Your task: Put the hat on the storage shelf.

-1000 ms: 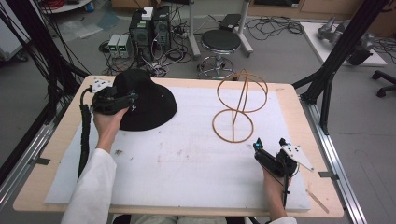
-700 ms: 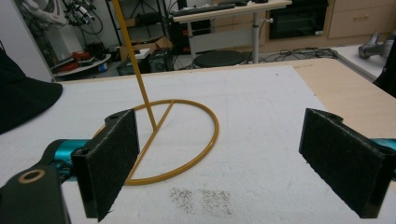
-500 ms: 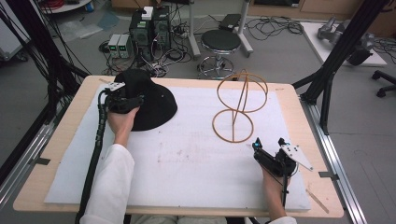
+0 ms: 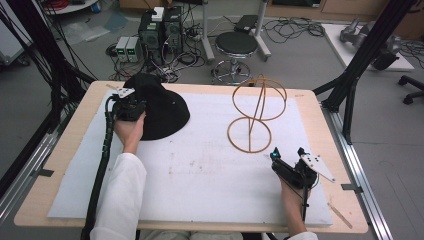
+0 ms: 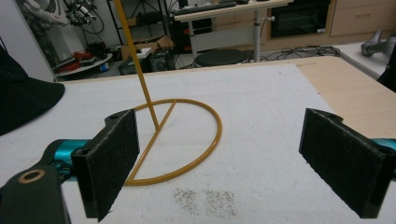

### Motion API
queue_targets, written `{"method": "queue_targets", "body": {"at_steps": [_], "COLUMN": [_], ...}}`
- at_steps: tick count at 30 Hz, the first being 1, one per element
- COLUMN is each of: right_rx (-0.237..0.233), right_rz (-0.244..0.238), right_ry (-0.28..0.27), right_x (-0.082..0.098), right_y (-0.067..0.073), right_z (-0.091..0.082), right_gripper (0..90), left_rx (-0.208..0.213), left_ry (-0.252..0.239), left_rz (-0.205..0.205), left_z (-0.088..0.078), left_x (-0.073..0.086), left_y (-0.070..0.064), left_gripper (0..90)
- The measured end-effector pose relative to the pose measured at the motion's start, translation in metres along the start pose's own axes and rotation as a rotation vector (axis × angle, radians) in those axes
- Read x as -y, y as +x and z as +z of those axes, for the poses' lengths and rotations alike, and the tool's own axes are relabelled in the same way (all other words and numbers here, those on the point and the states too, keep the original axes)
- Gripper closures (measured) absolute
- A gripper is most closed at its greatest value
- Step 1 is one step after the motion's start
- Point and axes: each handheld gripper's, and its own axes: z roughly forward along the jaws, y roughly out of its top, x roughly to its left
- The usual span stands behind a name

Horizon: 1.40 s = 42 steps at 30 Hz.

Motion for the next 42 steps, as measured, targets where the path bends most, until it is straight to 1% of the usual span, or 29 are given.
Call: {"method": "queue_targets", "body": {"at_steps": [2, 4, 8, 9, 13, 17, 19, 22, 25, 28, 29, 34, 39, 42], "right_rx": [-0.002, -0.003, -0.004, -0.003, -0.006, -0.003, -0.004, -0.004, -0.003, -0.004, -0.003, -0.004, -0.009, -0.01], "right_rz": [0.0, 0.002, 0.0, 0.002, 0.001, 0.001, 0.002, 0.002, 0.002, 0.001, 0.002, 0.003, 0.0, 0.002], "right_ry": [-0.001, 0.0, -0.001, 0.002, 0.007, 0.007, 0.009, 0.01, 0.011, 0.012, 0.012, 0.015, 0.018, 0.019], "right_x": [0.0, 0.0, 0.0, 0.0, 0.0, 0.0, 0.0, 0.0, 0.0, 0.0, 0.0, 0.0, 0.0, 0.0], "right_y": [0.0, 0.0, 0.0, 0.001, 0.001, 0.001, 0.001, 0.001, 0.001, 0.001, 0.001, 0.001, 0.002, 0.002], "right_z": [0.0, 0.001, 0.001, 0.0, 0.001, 0.001, 0.001, 0.001, 0.001, 0.001, 0.001, 0.002, 0.003, 0.003], "right_gripper": [11.3, 11.3, 11.3, 11.3, 11.3, 11.3, 11.3, 11.3, 11.3, 11.3, 11.3, 11.3, 11.3, 11.3], "left_rx": [0.012, 0.023, 0.072, 0.076, 0.071, 0.069, 0.059, 0.054, 0.061, 0.059, 0.053, 0.067, 0.092, 0.117], "left_ry": [0.001, 0.0, 0.0, -0.004, -0.005, -0.005, -0.009, -0.017, -0.034, -0.062, -0.075, -0.134, -0.187, -0.228], "left_rz": [-0.018, -0.024, -0.054, -0.057, -0.037, -0.037, -0.024, -0.024, -0.034, -0.046, -0.054, -0.079, -0.068, -0.054], "left_z": [0.0, 0.0, 0.0, 0.0, -0.001, -0.001, -0.004, -0.008, -0.014, -0.021, -0.023, -0.037, -0.049, -0.058], "left_x": [0.0, 0.0, 0.0, 0.0, 0.0, 0.0, -0.001, -0.003, -0.007, -0.011, -0.013, -0.022, -0.03, -0.036], "left_y": [0.002, 0.004, 0.01, 0.011, 0.01, 0.009, 0.009, 0.01, 0.012, 0.014, 0.015, 0.018, 0.016, 0.01], "left_gripper": [86.3, 86.3, 86.1, 86.1, 86.2, 86.2, 86.2, 86.2, 86.2, 86.2, 86.2, 86.2, 86.2, 86.2]}}
